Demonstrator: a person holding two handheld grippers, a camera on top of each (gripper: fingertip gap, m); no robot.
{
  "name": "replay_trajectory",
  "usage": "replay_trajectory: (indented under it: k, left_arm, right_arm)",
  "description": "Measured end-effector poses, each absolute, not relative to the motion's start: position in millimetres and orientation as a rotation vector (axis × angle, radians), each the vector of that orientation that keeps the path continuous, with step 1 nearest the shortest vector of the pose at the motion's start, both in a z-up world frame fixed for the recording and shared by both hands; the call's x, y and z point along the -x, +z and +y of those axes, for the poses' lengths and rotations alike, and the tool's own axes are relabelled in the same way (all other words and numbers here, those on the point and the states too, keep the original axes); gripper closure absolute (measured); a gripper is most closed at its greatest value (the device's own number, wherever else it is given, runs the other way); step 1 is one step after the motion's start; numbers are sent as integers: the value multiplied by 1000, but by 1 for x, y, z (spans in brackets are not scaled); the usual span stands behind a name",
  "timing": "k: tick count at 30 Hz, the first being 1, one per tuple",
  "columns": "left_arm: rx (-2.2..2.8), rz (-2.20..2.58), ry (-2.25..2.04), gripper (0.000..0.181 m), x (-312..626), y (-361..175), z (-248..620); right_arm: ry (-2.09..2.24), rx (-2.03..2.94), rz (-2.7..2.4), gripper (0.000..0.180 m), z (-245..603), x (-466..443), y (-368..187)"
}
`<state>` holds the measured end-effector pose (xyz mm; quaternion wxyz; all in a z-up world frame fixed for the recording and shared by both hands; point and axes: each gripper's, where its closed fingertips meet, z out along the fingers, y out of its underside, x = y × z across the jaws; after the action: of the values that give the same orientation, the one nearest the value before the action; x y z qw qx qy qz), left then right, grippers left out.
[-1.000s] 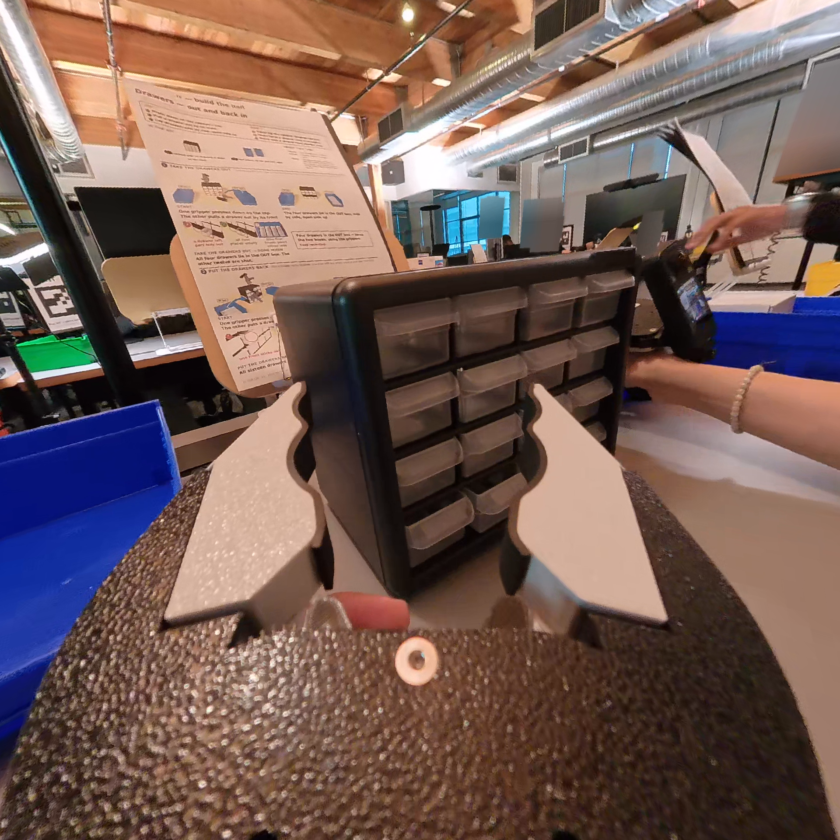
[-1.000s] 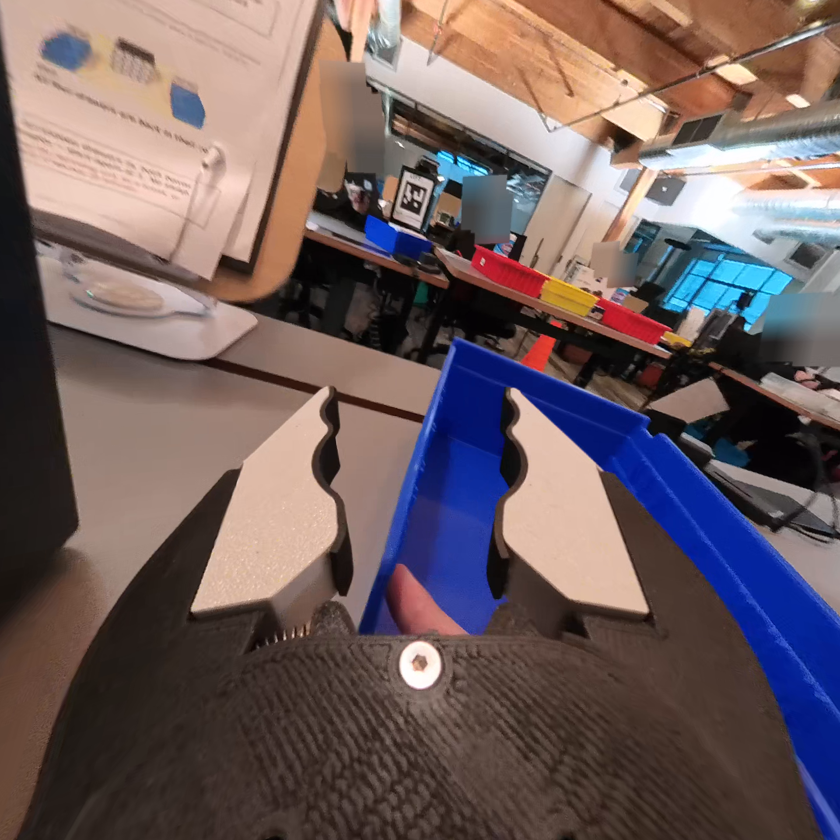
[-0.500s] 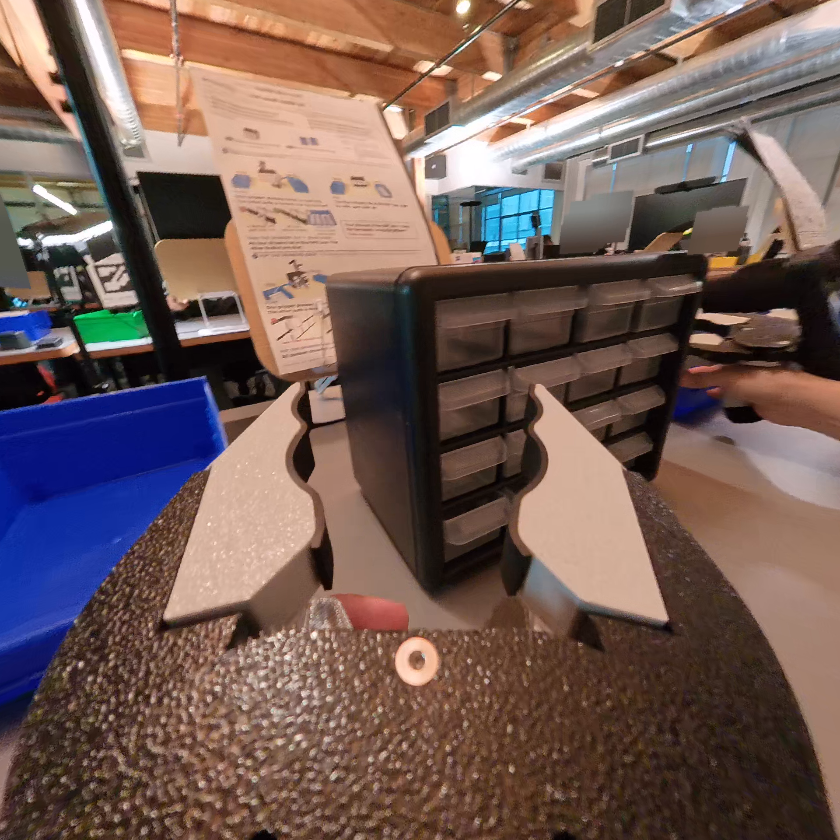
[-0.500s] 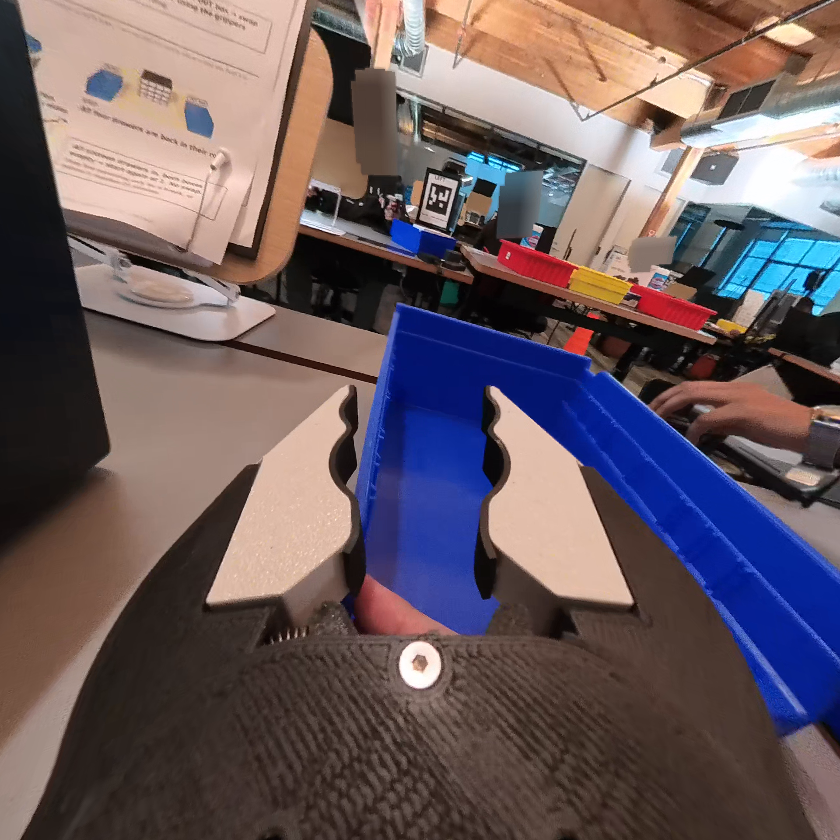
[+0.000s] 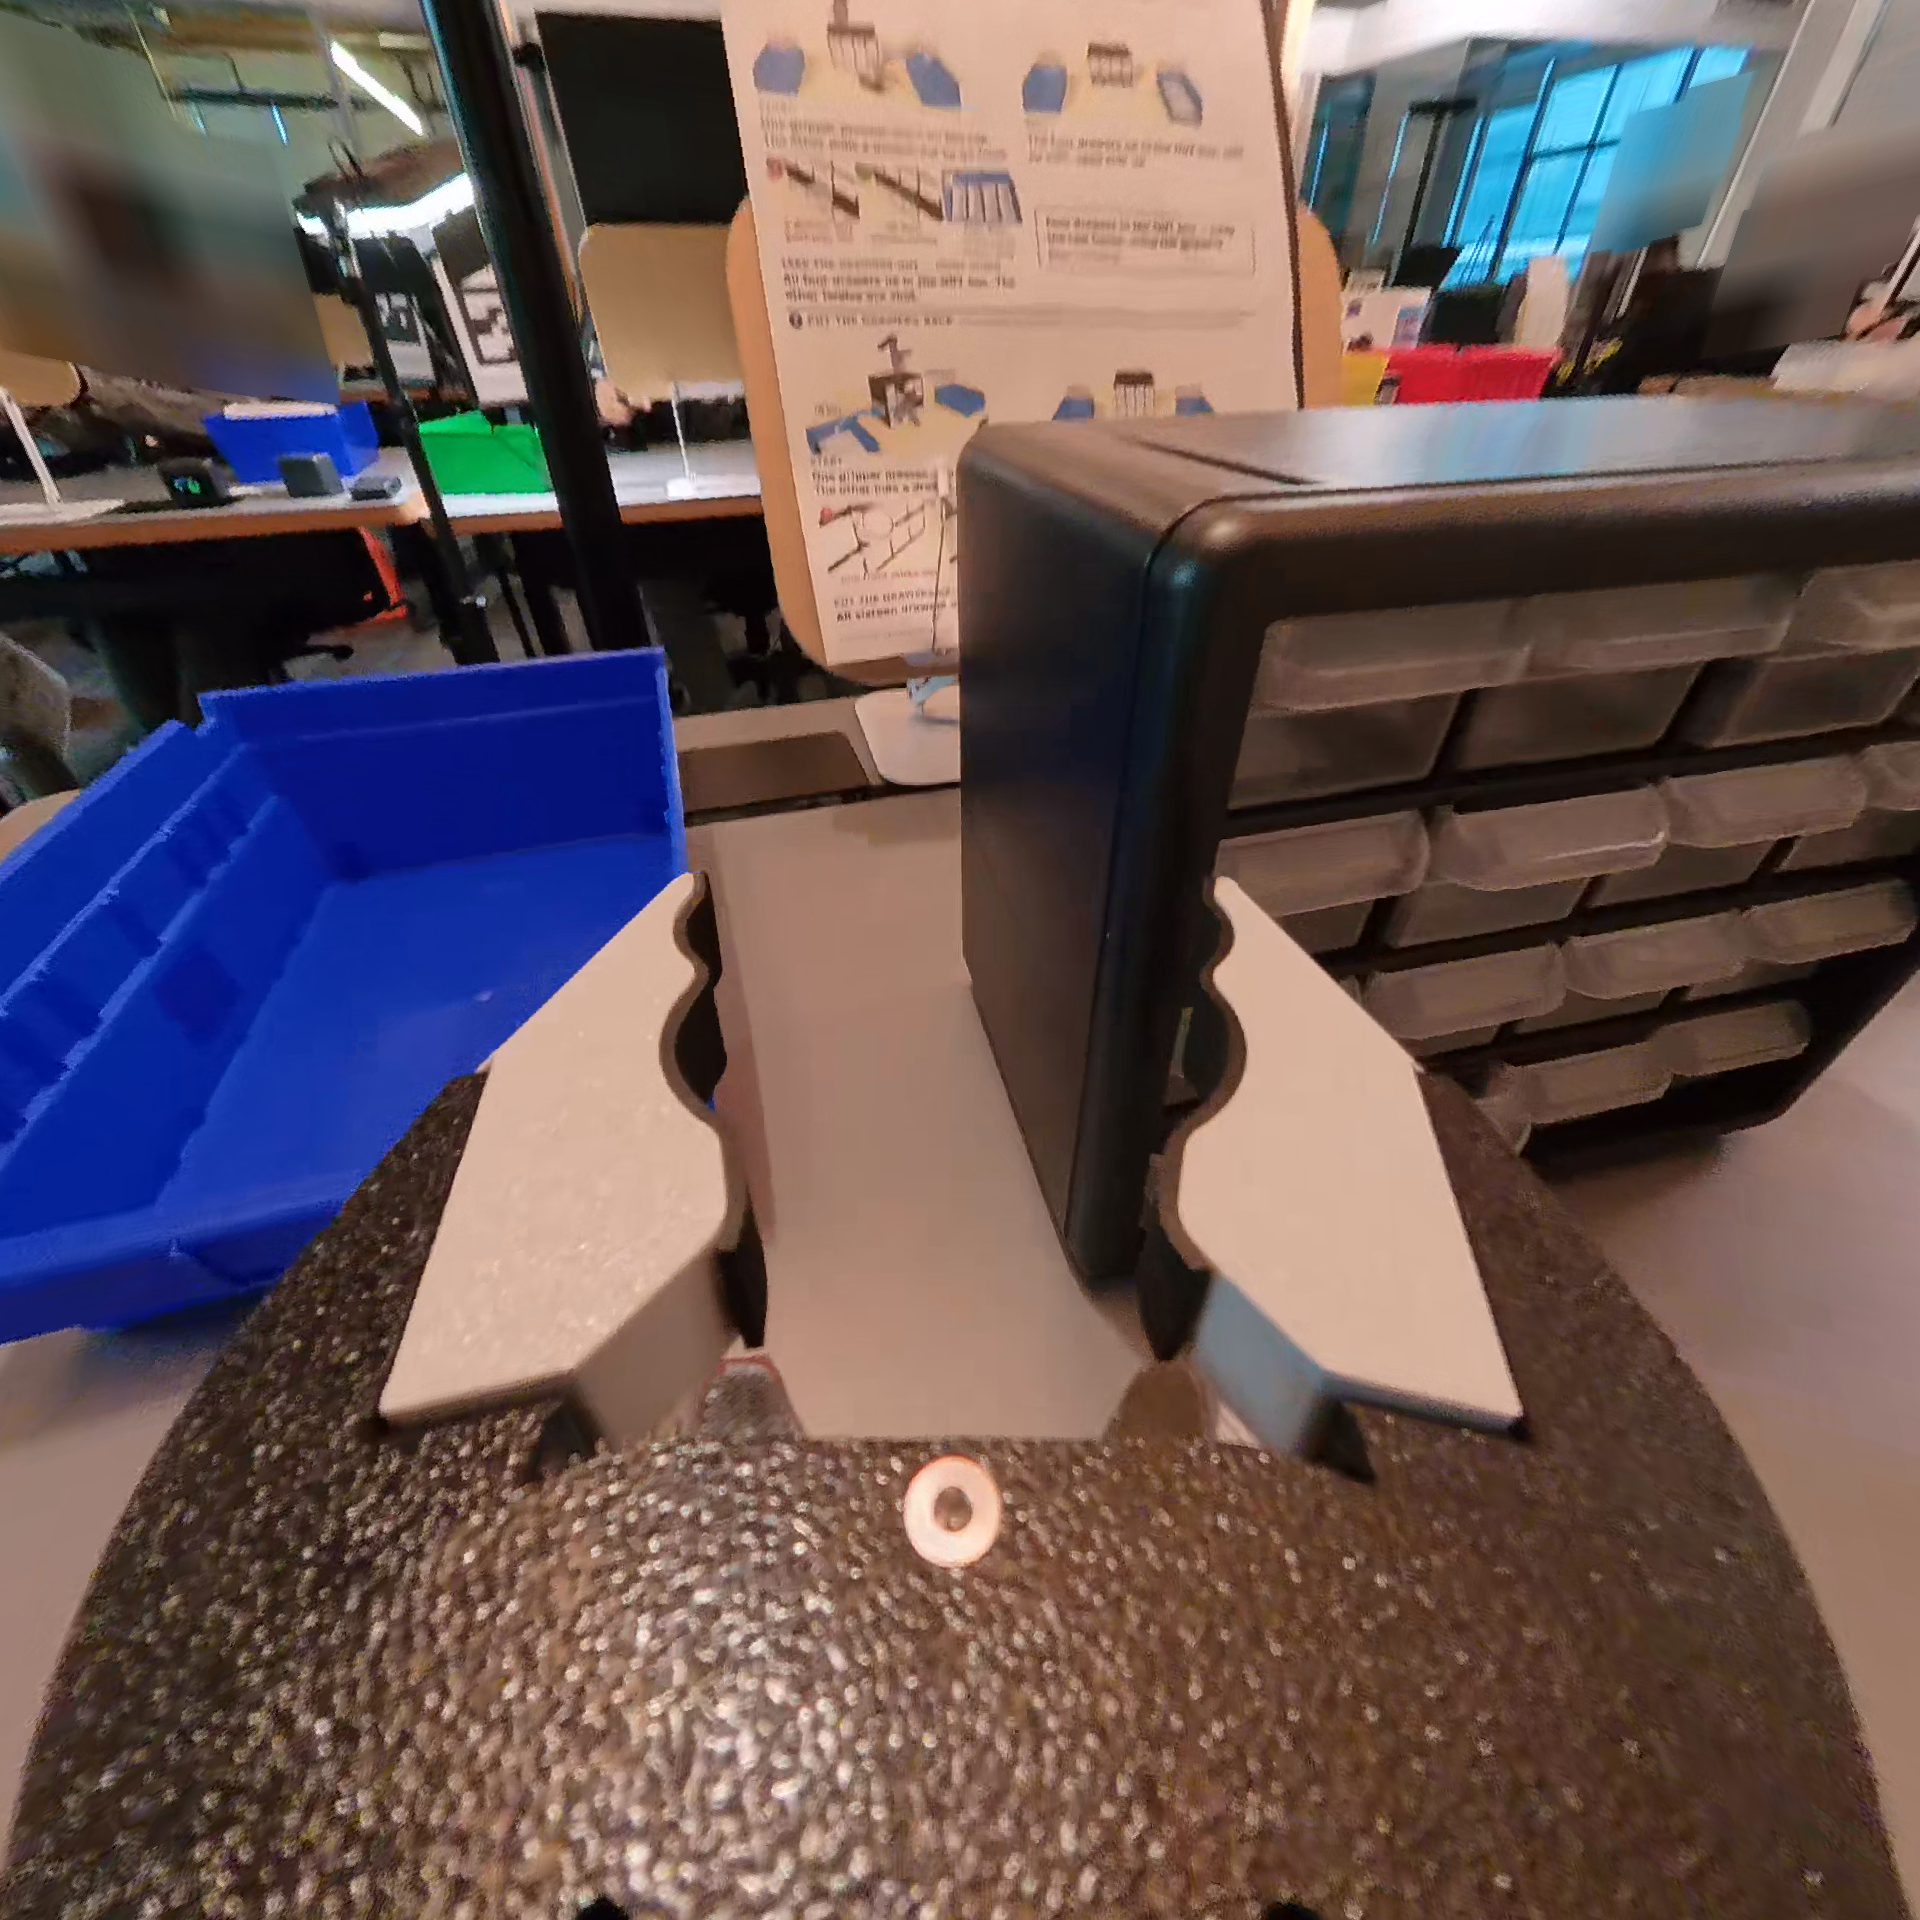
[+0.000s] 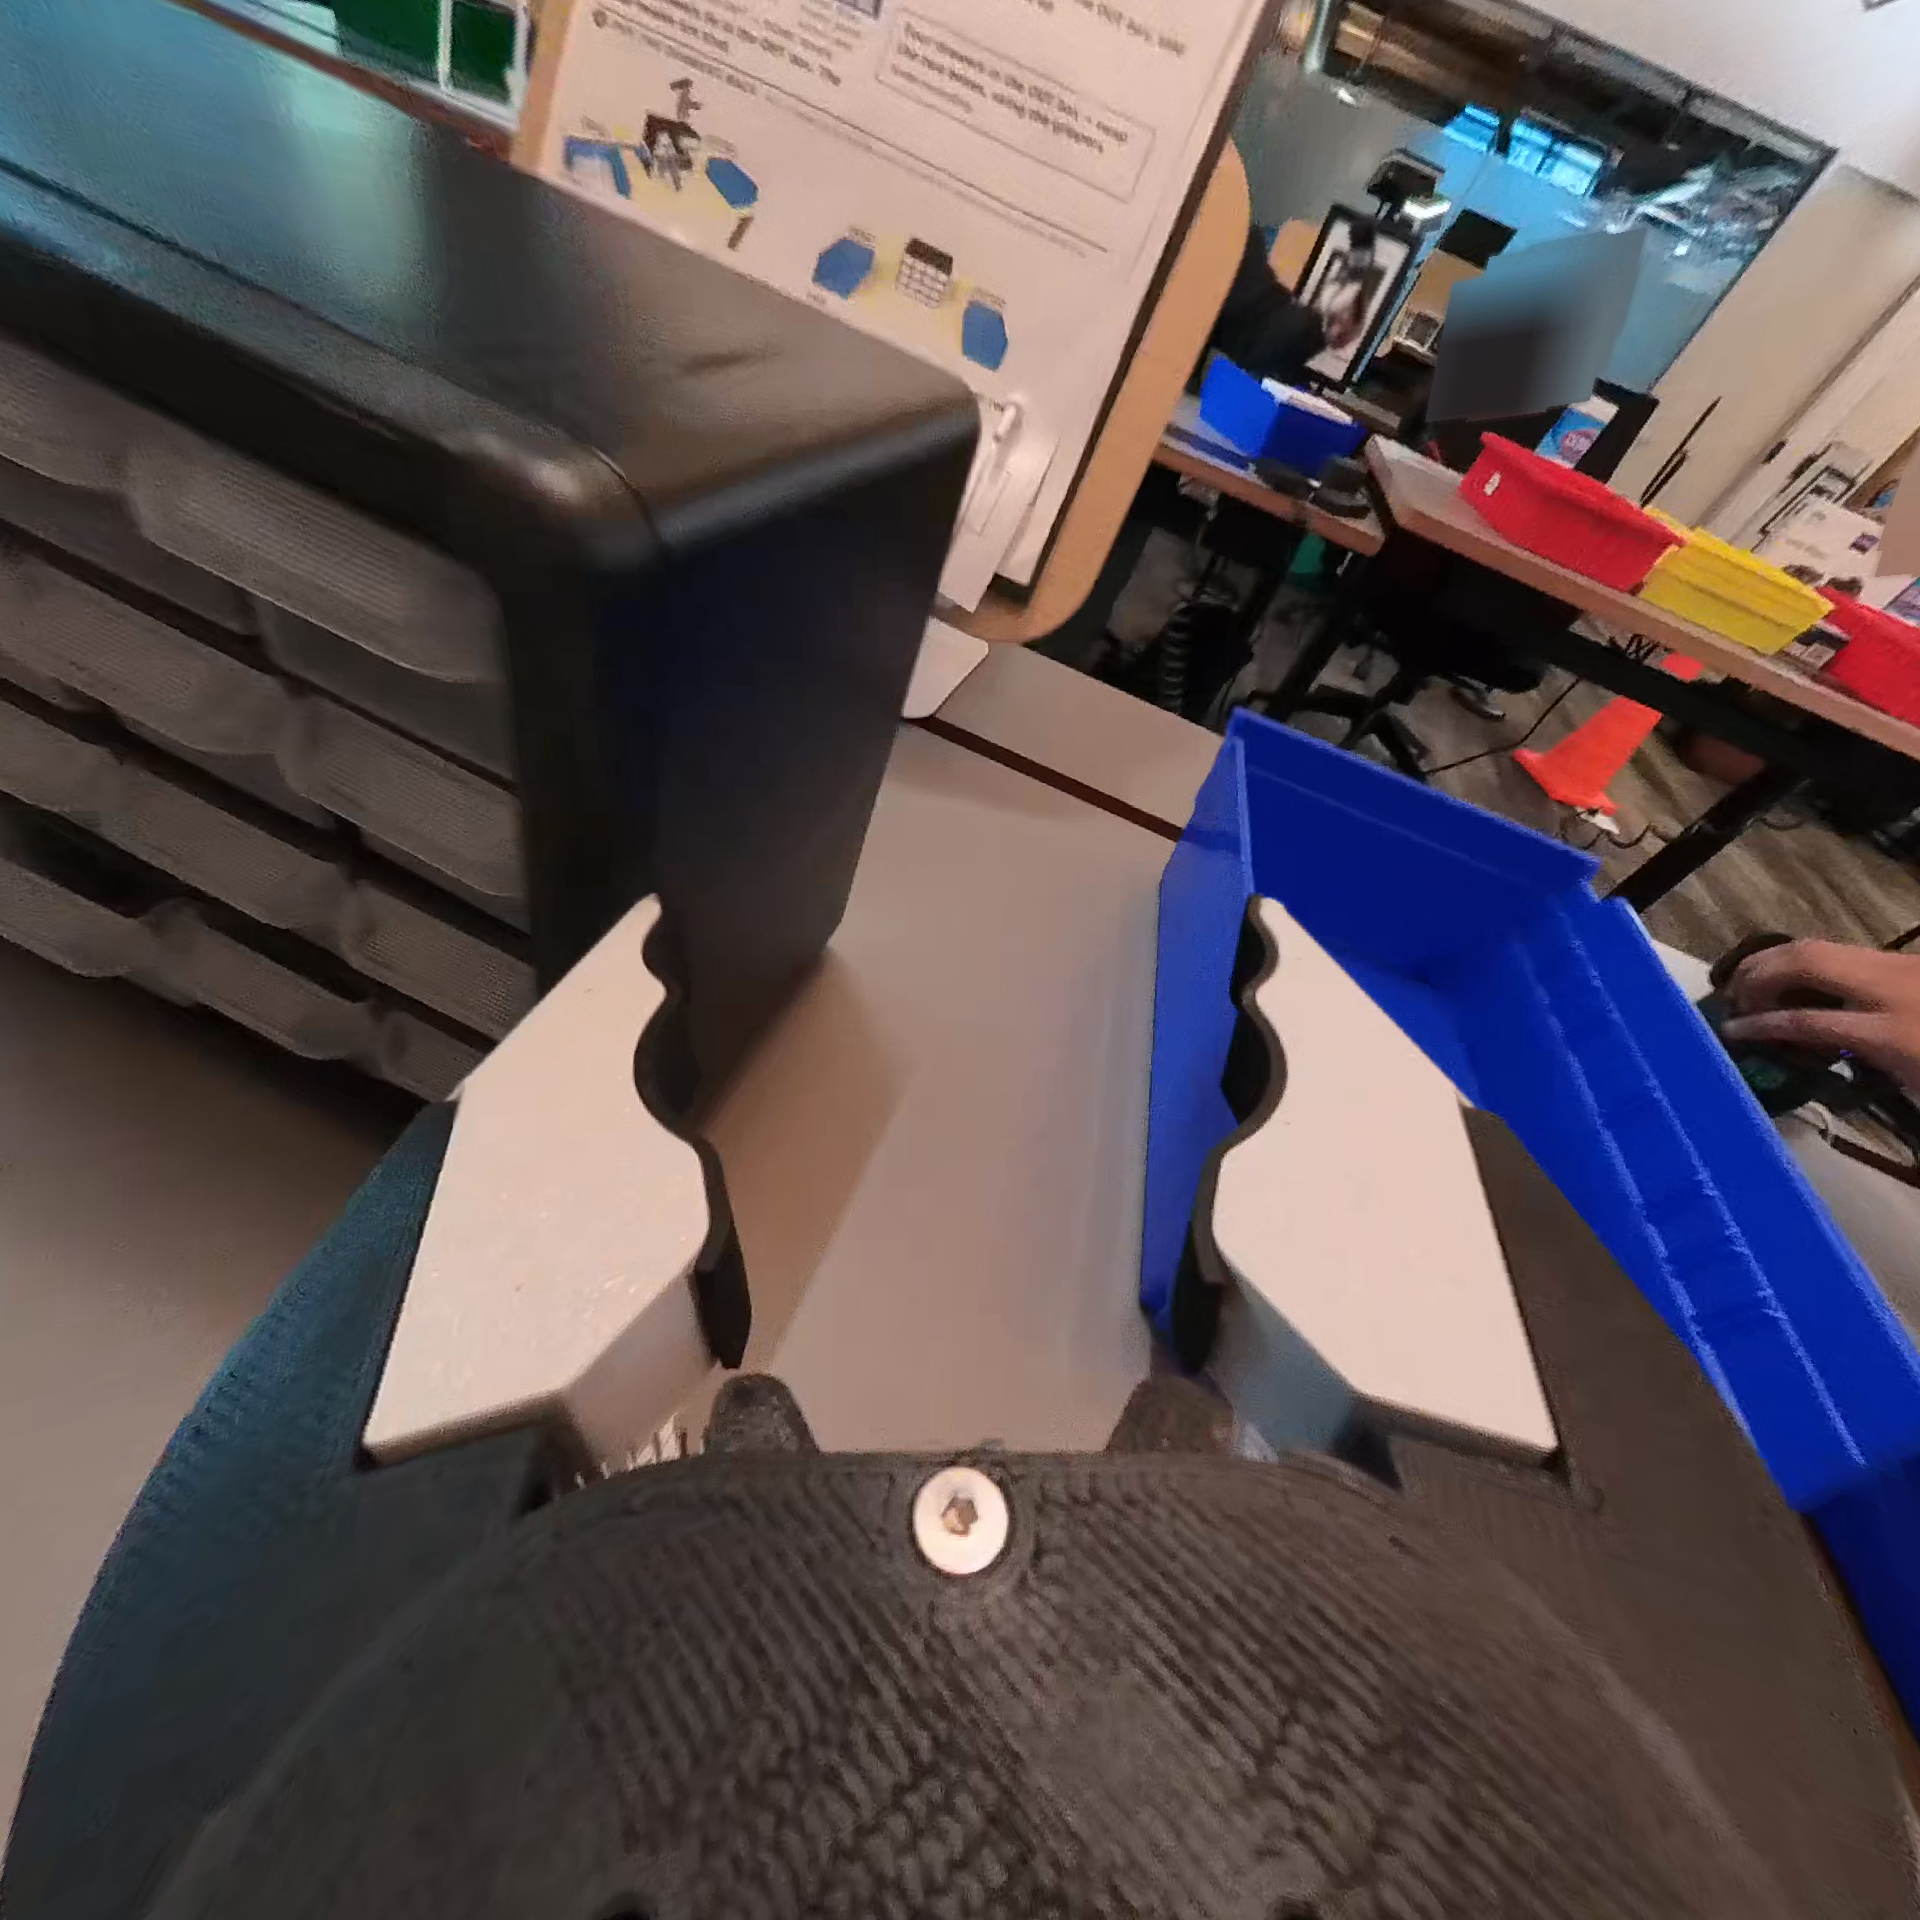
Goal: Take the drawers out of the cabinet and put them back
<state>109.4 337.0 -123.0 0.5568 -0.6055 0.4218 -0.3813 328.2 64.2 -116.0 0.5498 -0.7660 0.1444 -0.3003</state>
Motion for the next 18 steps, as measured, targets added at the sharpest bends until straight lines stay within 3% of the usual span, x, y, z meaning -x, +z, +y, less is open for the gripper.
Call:
replay_trajectory:
  k: [3,8,15,17,18]
  left_arm:
    - [1481,1022,-857,97,-112,-129,333]
    - [1507,1087,-772,104,-111,-137,323]
    - [1490,1177,-722,115,-114,-146,307]
    - [1479,1195,-702,118,-115,-148,303]
    - [1470,1206,-689,119,-115,-149,301]
  right_arm:
    - [-775,1755,319,97,67,-314,-91]
    - [-897,1691,258,90,56,-303,-44]
    - [-727,1612,29,111,88,-262,-1]
    - [-710,1691,-117,128,106,-252,-1]
    - [-693,1740,-214,149,115,-247,-1]
